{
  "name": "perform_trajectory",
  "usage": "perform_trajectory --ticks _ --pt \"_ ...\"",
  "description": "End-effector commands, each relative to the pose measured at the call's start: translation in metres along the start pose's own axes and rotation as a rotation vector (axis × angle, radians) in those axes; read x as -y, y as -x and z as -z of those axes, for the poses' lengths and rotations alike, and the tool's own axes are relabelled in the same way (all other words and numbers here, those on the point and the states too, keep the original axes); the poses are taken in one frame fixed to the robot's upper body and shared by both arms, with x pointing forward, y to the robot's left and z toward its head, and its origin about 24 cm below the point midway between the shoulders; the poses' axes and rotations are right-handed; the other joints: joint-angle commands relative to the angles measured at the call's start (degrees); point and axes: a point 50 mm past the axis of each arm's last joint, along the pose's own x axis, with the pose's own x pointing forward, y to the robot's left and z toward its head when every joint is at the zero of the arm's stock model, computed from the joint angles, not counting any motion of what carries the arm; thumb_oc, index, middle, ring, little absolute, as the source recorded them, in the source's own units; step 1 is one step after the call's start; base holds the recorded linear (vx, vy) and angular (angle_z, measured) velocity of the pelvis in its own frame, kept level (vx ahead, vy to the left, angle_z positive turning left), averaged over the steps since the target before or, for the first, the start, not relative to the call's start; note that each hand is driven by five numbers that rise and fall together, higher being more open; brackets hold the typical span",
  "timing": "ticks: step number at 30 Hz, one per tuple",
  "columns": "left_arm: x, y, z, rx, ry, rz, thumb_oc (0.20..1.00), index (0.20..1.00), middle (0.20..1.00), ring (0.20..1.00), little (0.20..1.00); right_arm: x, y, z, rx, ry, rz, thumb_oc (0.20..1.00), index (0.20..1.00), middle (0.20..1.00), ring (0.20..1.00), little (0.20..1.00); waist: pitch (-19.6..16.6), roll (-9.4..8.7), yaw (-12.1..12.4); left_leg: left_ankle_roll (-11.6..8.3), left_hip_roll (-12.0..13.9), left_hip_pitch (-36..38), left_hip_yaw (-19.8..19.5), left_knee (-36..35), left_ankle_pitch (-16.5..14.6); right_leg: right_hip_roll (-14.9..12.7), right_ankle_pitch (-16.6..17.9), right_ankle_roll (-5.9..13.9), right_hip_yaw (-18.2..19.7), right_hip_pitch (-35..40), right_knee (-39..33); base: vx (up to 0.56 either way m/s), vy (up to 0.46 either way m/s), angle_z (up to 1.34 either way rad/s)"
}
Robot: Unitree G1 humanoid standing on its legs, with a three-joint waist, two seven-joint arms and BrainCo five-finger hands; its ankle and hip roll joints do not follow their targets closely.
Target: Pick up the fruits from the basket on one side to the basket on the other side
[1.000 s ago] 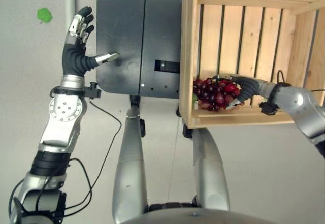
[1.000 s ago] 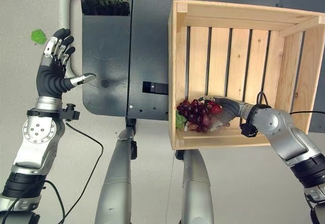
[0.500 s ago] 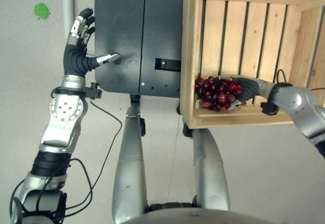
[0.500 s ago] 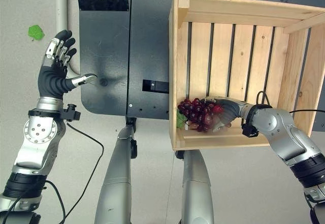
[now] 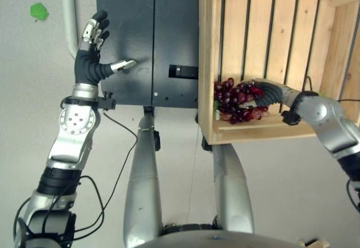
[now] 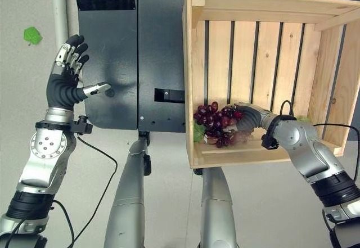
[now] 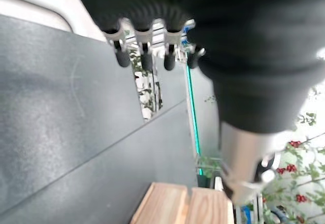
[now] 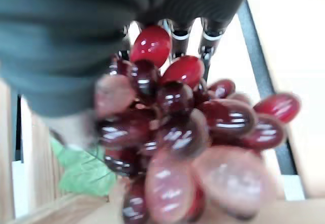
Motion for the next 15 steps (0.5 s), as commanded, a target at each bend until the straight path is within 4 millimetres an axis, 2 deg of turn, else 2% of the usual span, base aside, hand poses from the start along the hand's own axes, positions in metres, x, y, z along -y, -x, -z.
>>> perform_trajectory --ticks 1,11,13,15 --pt "0.008 0.003 -0.021 0.114 -0.003 0.001 1.000 1.000 1.000 1.000 1.000 -0.028 -0.004 -0.005 0.031 -0.004 -0.093 0.200 0.200 0.200 0.200 0.200 -1.3 1.65 0.4 1.86 -3.7 -1.9 -0.5 -3.0 1.8 -1.4 -0.3 4.69 0.0 -0.7 -2.4 0.00 0.000 0.00" --pt "0.011 0.003 -0.020 0.110 0.019 0.007 1.000 1.000 1.000 1.000 1.000 -0.032 -0.007 -0.006 0.049 -0.071 -0.083 0.200 0.200 0.200 0.200 0.200 -1.3 1.82 0.6 1.89 -3.7 -1.7 -0.6 -3.0 1.8 -1.6 -0.3 4.68 0.0 -0.7 -2.0 0.00 0.000 0.00" --pt "0.011 0.003 -0.020 0.112 0.023 0.010 1.000 1.000 1.000 1.000 1.000 -0.036 -0.008 -0.008 0.073 -0.145 -0.102 0.200 0.200 0.200 0.200 0.200 -1.3 1.77 0.5 1.89 -3.8 -1.6 -0.6 -2.9 1.8 -1.6 -0.3 4.65 0.0 -0.5 -1.9 0.00 0.000 0.00" --pt "0.013 0.002 -0.021 0.117 0.042 0.022 1.000 1.000 1.000 1.000 1.000 -0.049 -0.011 -0.007 0.116 -0.369 -0.128 0.200 0.200 0.200 0.200 0.200 -1.3 1.83 0.5 1.85 -3.7 -1.2 -0.5 -2.9 2.0 -1.7 -0.3 4.58 -0.1 -0.1 -1.9 0.00 0.000 0.00"
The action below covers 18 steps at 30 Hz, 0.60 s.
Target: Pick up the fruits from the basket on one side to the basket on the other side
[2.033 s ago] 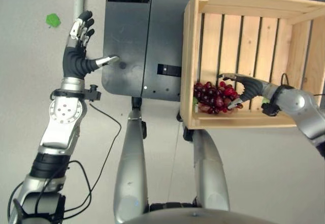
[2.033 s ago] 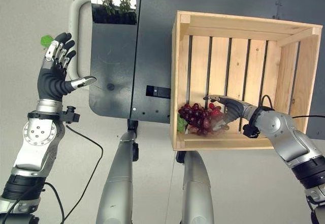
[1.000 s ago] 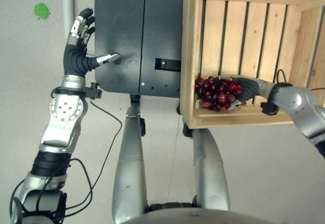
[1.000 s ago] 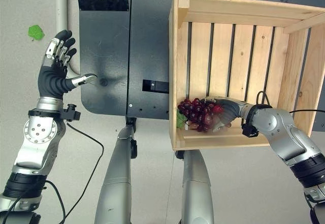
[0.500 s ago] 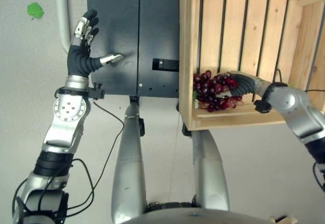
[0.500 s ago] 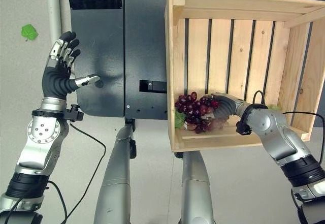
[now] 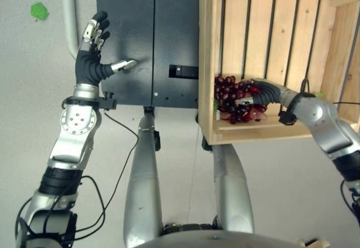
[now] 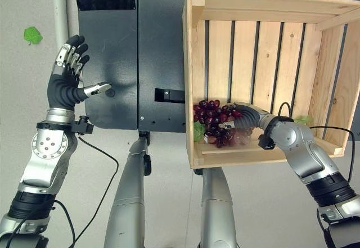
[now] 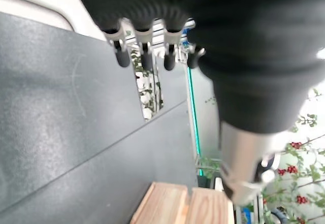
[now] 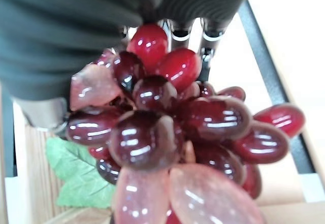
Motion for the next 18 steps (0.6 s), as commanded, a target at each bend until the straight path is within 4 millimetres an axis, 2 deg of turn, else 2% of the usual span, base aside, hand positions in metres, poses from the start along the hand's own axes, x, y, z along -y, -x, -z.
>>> perform_trajectory --ticks 1,2,3,4,6,7,8,9,10,12,14,16,17,18 --pt "0.014 0.004 -0.017 0.101 0.046 0.029 1.000 1.000 1.000 1.000 1.000 -0.056 -0.008 -0.001 0.099 -0.406 -0.171 0.200 0.200 0.200 0.200 0.200 -1.3 1.95 0.7 1.54 -3.6 0.8 -1.0 -2.8 0.4 -1.5 -1.8 5.07 0.2 1.9 -1.8 0.00 0.000 0.00" --pt "0.014 0.002 -0.021 0.119 0.056 0.035 1.000 1.000 1.000 1.000 1.000 -0.059 -0.011 -0.003 0.144 -0.555 -0.180 0.200 0.200 0.200 0.200 0.200 -1.3 2.02 0.8 1.77 -3.6 -0.3 -0.6 -3.4 2.1 -1.7 -0.3 4.61 -0.4 0.8 -2.4 0.04 -0.020 0.01" --pt "0.015 0.004 -0.018 0.103 0.058 0.038 1.000 1.000 1.000 1.000 1.000 -0.063 -0.010 -0.002 0.136 -0.564 -0.193 0.200 0.200 0.200 0.200 0.200 -1.3 2.01 0.9 1.49 -3.5 1.4 -0.9 -3.1 0.5 -1.5 -1.8 5.06 0.1 2.4 -1.8 0.00 0.000 0.00" --pt "0.017 0.006 -0.017 0.104 0.071 0.053 1.000 1.000 1.000 1.000 1.000 -0.076 -0.013 -0.005 0.208 -0.847 -0.218 0.200 0.200 0.200 0.200 0.200 -1.3 2.06 1.2 1.36 -3.3 3.1 -0.8 -3.5 0.4 -1.6 -1.9 5.08 -0.1 4.0 -2.0 0.03 -0.035 0.01" --pt "0.016 0.007 -0.016 0.103 0.076 0.055 1.000 1.000 1.000 1.000 1.000 -0.084 -0.015 -0.008 0.261 -1.049 -0.225 0.200 0.200 0.200 0.200 0.200 -1.3 1.95 1.4 1.20 -3.2 5.1 -0.5 -4.2 0.5 -1.6 -1.8 5.08 -0.4 6.0 -2.4 -0.06 -0.022 0.05" --pt "0.013 0.005 -0.017 0.109 0.069 0.049 1.000 1.000 1.000 1.000 1.000 -0.082 -0.017 -0.009 0.286 -1.122 -0.213 0.200 0.200 0.200 0.200 0.200 -1.3 1.79 1.4 1.40 -3.2 4.8 -0.2 -5.2 2.5 -1.7 -0.1 4.63 -1.0 6.0 -3.6 -0.02 -0.022 0.06" --pt "0.014 0.008 -0.014 0.093 0.070 0.051 1.000 1.000 1.000 1.000 1.000 -0.087 -0.016 -0.007 0.275 -1.130 -0.222 0.200 0.200 0.200 0.200 0.200 -1.3 1.80 1.4 1.11 -3.1 6.7 -0.4 -5.0 0.8 -1.6 -1.5 5.11 -0.6 7.6 -3.1 -0.01 -0.019 0.09" --pt "0.011 0.008 -0.013 0.085 0.067 0.045 1.000 1.000 1.000 1.000 1.000 -0.090 -0.015 -0.006 0.279 -1.176 -0.212 0.200 0.200 0.200 0.200 0.200 -1.3 1.75 1.6 1.09 -3.0 8.1 -0.3 -5.4 0.8 -1.6 -1.5 5.12 -0.7 8.9 -3.4 0.00 -0.035 0.08" --pt "0.006 0.008 -0.010 0.076 0.076 0.017 1.000 1.000 1.000 1.000 1.000 -0.091 -0.017 -0.003 0.306 -1.309 -0.154 0.200 0.200 0.200 0.200 0.200 -1.3 1.71 1.8 1.24 -3.1 10.0 0.2 -6.6 2.6 -1.8 -0.1 4.72 -1.5 11.2 -4.7 -0.05 -0.042 0.08" --pt "0.002 0.011 -0.004 0.052 0.080 -0.001 1.000 1.000 1.000 1.000 1.000 -0.104 -0.016 0.002 0.304 -1.434 -0.112 0.200 0.200 0.200 0.200 0.200 -1.3 1.70 1.9 1.20 -3.2 13.8 0.3 -7.4 2.4 -1.9 -0.2 4.73 -1.8 15.1 -5.4 0.00 -0.033 0.05" --pt "0.000 0.013 -0.002 0.046 0.085 -0.015 1.000 1.000 1.000 1.000 1.000 -0.109 -0.016 0.001 0.318 -1.493 -0.094 0.200 0.200 0.200 0.200 0.200 -1.3 1.80 1.9 1.12 -3.2 16.2 0.4 -8.1 2.2 -1.9 -0.1 4.85 -1.8 17.7 -6.3 0.03 -0.004 0.00" --pt "-0.005 0.018 0.003 0.024 0.106 -0.042 1.000 1.000 1.000 1.000 1.000 -0.127 -0.017 -0.002 0.324 -1.646 -0.065 0.200 0.200 0.200 0.200 0.200 -1.3 2.11 2.3 1.25 -3.2 21.9 0.9 -9.5 2.0 -1.6 0.2 5.06 -1.7 23.6 -8.4 0.06 0.018 -0.04" --pt "-0.005 0.018 0.004 0.023 0.106 -0.041 1.000 1.000 1.000 1.000 1.000 -0.128 -0.016 -0.002 0.323 -1.646 -0.066 0.200 0.200 0.200 0.200 0.200 -1.3 2.09 2.4 1.25 -3.2 22.1 0.9 -9.6 2.0 -1.6 0.3 5.07 -1.7 23.7 -8.6 0.08 0.015 -0.03" --pt "-0.007 0.024 0.008 0.002 0.121 -0.058 1.000 1.000 1.000 1.000 1.000 -0.135 -0.014 -0.005 0.342 -1.732 -0.042 0.200 0.200 0.200 0.200 0.200 -1.3 2.29 2.6 1.34 -3.0 25.6 1.2 -10.3 1.8 -1.5 0.1 5.10 -1.6 27.1 -9.3 0.06 0.003 -0.07"
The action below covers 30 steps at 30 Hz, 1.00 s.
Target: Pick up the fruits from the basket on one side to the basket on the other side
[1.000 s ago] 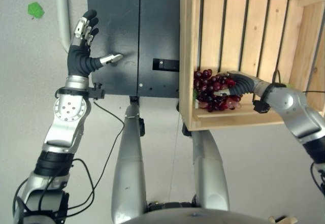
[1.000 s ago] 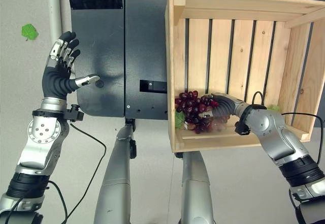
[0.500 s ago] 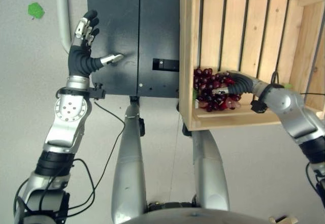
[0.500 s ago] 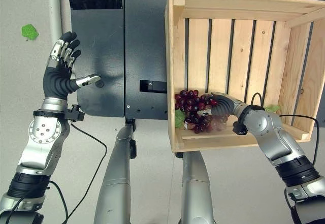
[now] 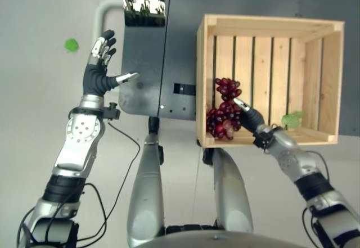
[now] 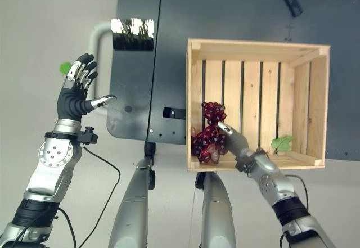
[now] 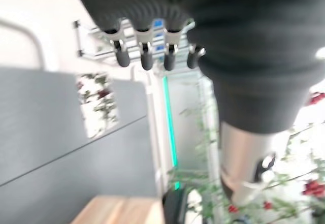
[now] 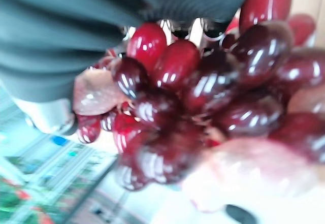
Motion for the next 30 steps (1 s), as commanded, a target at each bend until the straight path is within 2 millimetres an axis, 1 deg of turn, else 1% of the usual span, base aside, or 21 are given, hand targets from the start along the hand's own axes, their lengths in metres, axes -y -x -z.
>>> perform_trajectory --ticks 1,4,6,7,8,10,13,14,15,18,20,21,23,25,27,28,29,30 --pt "-0.006 0.003 -0.014 0.104 0.067 -0.037 1.000 1.000 1.000 1.000 1.000 -0.024 0.000 0.003 0.119 -0.169 -0.104 0.200 0.200 0.200 0.200 0.200 -1.0 1.58 -0.2 2.16 -3.1 2.6 0.5 -2.7 0.5 -1.6 1.6 4.90 -1.0 6.2 -5.6 0.08 -0.006 -0.09" --pt "-0.007 0.011 -0.010 0.085 0.082 -0.048 1.000 1.000 1.000 1.000 1.000 -0.025 0.004 0.005 0.172 -0.245 -0.087 0.200 0.200 0.200 0.200 0.200 -1.0 1.99 0.0 2.10 -3.1 6.6 0.6 -3.3 0.0 -1.8 0.9 4.93 -1.3 10.2 -5.9 0.06 -0.006 -0.05" --pt "-0.007 0.015 -0.008 0.078 0.090 -0.052 1.000 1.000 1.000 1.000 1.000 -0.025 0.008 0.005 0.200 -0.273 -0.074 0.200 0.200 0.200 0.200 0.200 -1.0 2.24 -0.1 2.00 -3.0 8.7 0.8 -3.2 -0.4 -2.0 0.2 4.93 -1.5 12.0 -5.3 0.03 0.003 -0.01" --pt "-0.007 0.015 -0.009 0.080 0.091 -0.052 1.000 1.000 1.000 1.000 1.000 -0.025 0.008 0.005 0.201 -0.272 -0.075 0.200 0.200 0.200 0.200 0.200 -1.0 2.24 -0.1 2.03 -3.0 8.6 0.7 -3.4 -0.1 -2.0 0.5 4.90 -1.5 11.8 -5.4 0.06 0.004 0.02" --pt "-0.008 0.020 -0.007 0.069 0.094 -0.058 1.000 1.000 1.000 1.000 1.000 -0.024 0.011 0.005 0.216 -0.288 -0.066 0.200 0.200 0.200 0.200 0.200 -1.0 2.41 0.0 1.98 -2.9 11.0 0.9 -3.1 -1.0 -2.1 -0.7 4.98 -1.6 14.1 -4.4 0.06 -0.001 0.02" --pt "-0.008 0.024 -0.004 0.056 0.103 -0.063 1.000 1.000 1.000 1.000 1.000 -0.022 0.015 0.008 0.235 -0.313 -0.048 0.200 0.200 0.200 0.200 0.200 -1.3 2.46 -0.2 1.88 -2.8 13.2 0.9 -3.2 -1.4 -2.1 -1.6 5.03 -1.8 16.2 -3.7 0.09 -0.008 0.03" --pt "-0.010 0.029 0.001 0.036 0.108 -0.075 1.000 1.000 1.000 1.000 1.000 -0.018 0.022 0.013 0.256 -0.353 -0.010 0.200 0.200 0.200 0.200 0.200 -3.8 2.59 -0.5 1.84 -2.8 15.2 0.9 -3.9 -1.8 -1.7 -1.9 5.05 -2.1 18.1 -4.2 0.08 -0.004 0.07" --pt "-0.010 0.029 0.001 0.035 0.108 -0.075 1.000 1.000 1.000 1.000 1.000 -0.018 0.022 0.013 0.256 -0.353 -0.010 0.200 0.200 0.200 0.200 0.200 -3.8 2.60 -0.5 1.84 -2.8 15.3 0.9 -3.9 -1.8 -1.7 -1.9 5.06 -2.1 18.2 -4.3 0.09 -0.015 0.03" --pt "-0.011 0.032 0.004 0.024 0.118 -0.085 1.000 1.000 1.000 1.000 1.000 -0.017 0.025 0.017 0.269 -0.382 0.008 0.200 0.200 0.200 0.200 0.200 -5.4 2.64 -0.6 1.80 -2.8 16.4 1.0 -4.3 -2.1 -1.5 -2.0 5.09 -2.3 19.3 -4.8 0.09 -0.011 0.01" --pt "-0.013 0.036 0.007 0.010 0.116 -0.101 1.000 1.000 1.000 1.000 1.000 -0.017 0.027 0.019 0.302 -0.420 0.030 0.200 0.200 0.200 0.200 0.200 -8.0 2.70 -0.8 1.76 -2.8 18.2 1.2 -5.0 -2.5 -1.0 -2.3 5.07 -2.2 21.0 -5.9 0.10 -0.006 -0.01" --pt "-0.014 0.037 0.008 0.006 0.112 -0.106 1.000 1.000 1.000 1.000 1.000 -0.018 0.028 0.020 0.308 -0.430 0.033 0.200 0.200 0.200 0.200 0.200 -8.7 2.74 -0.8 1.77 -2.7 18.8 1.4 -5.3 -2.6 -0.8 -2.4 5.04 -2.2 21.4 -6.1 0.07 -0.006 -0.02" --pt "-0.017 0.040 0.009 -0.002 0.106 -0.125 1.000 1.000 1.000 1.000 1.000 -0.021 0.030 0.018 0.324 -0.431 0.025 0.200 0.200 0.200 0.200 0.200 -9.7 2.57 -0.9 1.77 -2.5 19.5 1.4 -5.5 -2.8 -0.8 -2.6 5.01 -2.1 22.0 -6.0 0.06 -0.010 -0.03" --pt "-0.018 0.042 0.009 -0.006 0.105 -0.131 1.000 1.000 1.000 1.000 1.000 -0.022 0.031 0.018 0.326 -0.432 0.021 0.200 0.200 0.200 0.200 0.200 -10.0 2.59 -1.0 1.78 -2.4 20.1 1.5 -5.8 -2.9 -0.8 -2.7 4.99 -2.0 22.3 -6.0 0.06 -0.007 -0.04" --pt "-0.017 0.046 0.010 -0.015 0.109 -0.135 1.000 1.000 1.000 1.000 1.000 -0.025 0.034 0.010 0.358 -0.420 0.004 0.200 0.200 0.200 0.200 0.200 -11.2 2.62 -1.4 1.76 -2.3 20.9 1.9 -6.3 -3.2 -0.8 -3.1 5.03 -2.0 23.0 -6.2 0.06 -0.012 -0.07" --pt "-0.019 0.047 0.010 -0.017 0.098 -0.139 1.000 1.000 1.000 1.000 1.000 -0.025 0.034 0.006 0.376 -0.415 0.002 0.200 0.200 0.200 0.200 0.200 -11.3 2.78 -1.6 1.65 -2.3 20.8 1.9 -6.1 -3.2 -0.9 -3.0 5.12 -2.1 22.7 -5.9 0.01 0.003 -0.05" --pt "-0.018 0.046 0.012 -0.024 0.115 -0.147 1.000 1.000 1.000 1.000 1.000 -0.027 0.035 0.000 0.403 -0.401 0.004 0.200 0.200 0.200 0.200 0.200 -11.3 2.78 -2.0 1.57 -2.3 20.4 2.2 -5.2 -3.6 -1.1 -3.2 5.06 -2.1 22.2 -4.8 0.00 0.000 0.00" --pt "-0.018 0.046 0.012 -0.024 0.116 -0.147 1.000 1.000 1.000 1.000 1.000 -0.027 0.035 0.000 0.403 -0.401 0.004 0.200 0.200 0.200 0.200 0.200 -11.3 2.78 -2.0 1.57 -2.3 20.4 2.2 -5.2 -3.6 -1.1 -3.2 5.06 -2.1 22.2 -4.8 0.07 0.006 0.00" --pt "-0.018 0.047 0.011 -0.020 0.080 -0.136 1.000 1.000 1.000 1.000 1.000 -0.024 0.039 -0.003 0.413 -0.389 0.016 0.200 0.200 0.200 0.200 0.200 -12.0 2.82 -2.2 1.48 -2.2 20.8 2.3 -5.5 -3.6 -0.7 -3.2 5.13 -2.2 22.7 -5.4 0.09 0.000 -0.01"
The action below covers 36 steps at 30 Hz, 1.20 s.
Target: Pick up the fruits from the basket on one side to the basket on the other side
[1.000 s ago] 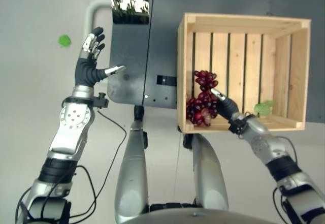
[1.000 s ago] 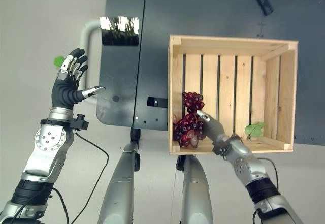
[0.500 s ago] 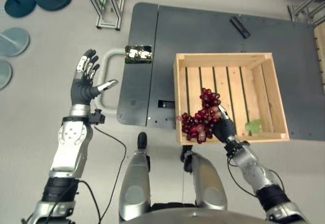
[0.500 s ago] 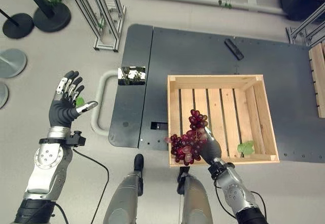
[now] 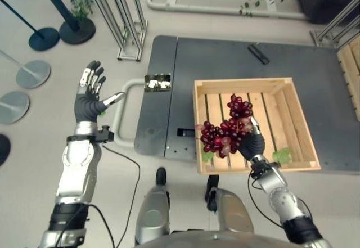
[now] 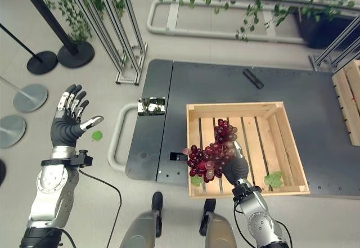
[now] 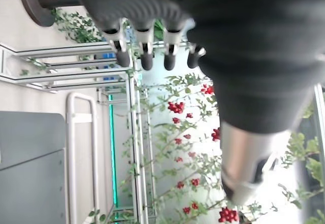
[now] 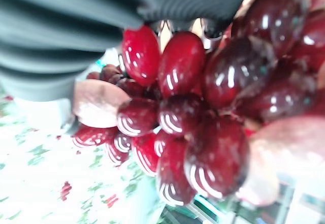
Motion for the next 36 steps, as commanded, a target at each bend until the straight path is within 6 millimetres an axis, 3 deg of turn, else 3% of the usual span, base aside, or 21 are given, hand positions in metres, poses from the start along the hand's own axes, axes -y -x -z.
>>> perform_trajectory --ticks 1,9,20,27,36 --pt "-0.007 0.000 -0.021 0.122 -0.006 -0.018 1.000 1.000 1.000 1.000 1.000 -0.018 -0.004 -0.019 0.136 -0.016 -0.084 0.200 0.200 0.200 0.200 0.200 -3.9 -1.49 -0.6 1.82 -2.4 -1.2 0.4 2.3 -3.3 -1.9 -3.2 4.32 -1.7 1.3 1.2 0.09 0.000 -0.01" --pt "-0.008 0.010 -0.014 0.054 -0.022 0.045 1.000 1.000 1.000 1.000 1.000 -0.020 -0.001 -0.031 0.158 0.061 -0.089 0.200 0.200 0.200 0.200 0.200 -8.5 -2.05 -0.7 2.21 -2.1 1.8 1.4 -0.7 -3.6 -1.2 -2.5 4.47 -1.1 4.3 -2.7 0.08 -0.003 -0.08" --pt "0.002 0.021 -0.001 -0.207 0.009 0.467 1.000 1.000 1.000 1.000 1.000 -0.023 -0.002 -0.052 0.105 0.281 -0.105 0.200 0.200 0.200 0.200 0.200 -12.6 -1.93 -1.5 2.48 -2.3 5.8 1.9 -4.0 -3.5 -0.5 -2.0 4.68 -1.0 8.1 -6.3 0.04 0.005 -0.02" --pt "0.005 0.009 -0.010 -0.280 -0.066 0.666 1.000 1.000 1.000 1.000 1.000 -0.026 -0.004 -0.047 0.042 0.326 -0.132 0.200 0.200 0.200 0.200 0.200 -14.3 -2.18 -2.0 2.60 -2.3 7.7 2.3 -5.3 -3.5 -0.2 -1.7 4.86 -0.6 9.7 -7.5 0.03 0.004 -0.04" --pt "0.038 -0.001 -0.017 -0.327 -0.141 0.951 1.000 1.000 1.000 1.000 1.000 -0.038 -0.014 -0.046 0.036 0.355 -0.195 0.200 0.200 0.200 0.200 0.200 -15.2 -2.79 -2.8 2.76 -2.3 8.7 2.7 -5.7 -3.7 -0.1 -1.5 5.12 -0.2 10.2 -7.7 0.01 0.002 -0.05"
